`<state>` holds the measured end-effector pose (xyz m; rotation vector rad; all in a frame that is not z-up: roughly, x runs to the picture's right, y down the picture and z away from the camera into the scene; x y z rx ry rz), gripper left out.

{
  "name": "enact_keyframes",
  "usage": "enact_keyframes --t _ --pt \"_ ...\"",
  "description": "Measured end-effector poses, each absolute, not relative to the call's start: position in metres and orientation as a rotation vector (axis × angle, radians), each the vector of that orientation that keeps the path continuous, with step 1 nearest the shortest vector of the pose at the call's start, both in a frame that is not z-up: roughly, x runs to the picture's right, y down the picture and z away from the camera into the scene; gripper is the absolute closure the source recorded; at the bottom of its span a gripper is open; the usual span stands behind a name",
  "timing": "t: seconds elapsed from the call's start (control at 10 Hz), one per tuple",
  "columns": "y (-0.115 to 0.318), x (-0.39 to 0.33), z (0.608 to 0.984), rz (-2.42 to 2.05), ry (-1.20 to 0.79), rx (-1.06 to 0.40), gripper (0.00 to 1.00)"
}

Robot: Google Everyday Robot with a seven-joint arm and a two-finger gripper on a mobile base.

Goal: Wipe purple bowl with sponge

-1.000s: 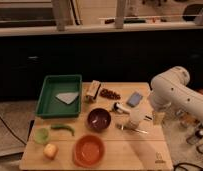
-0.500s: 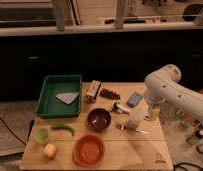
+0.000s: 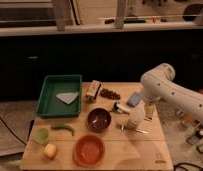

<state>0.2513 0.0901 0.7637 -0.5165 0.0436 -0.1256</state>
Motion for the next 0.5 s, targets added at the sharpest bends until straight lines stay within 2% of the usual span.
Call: enact_keyframes --t 0.5 --pt "0.081 0.247 0.786 -0.122 0.027 -0.496 0.2"
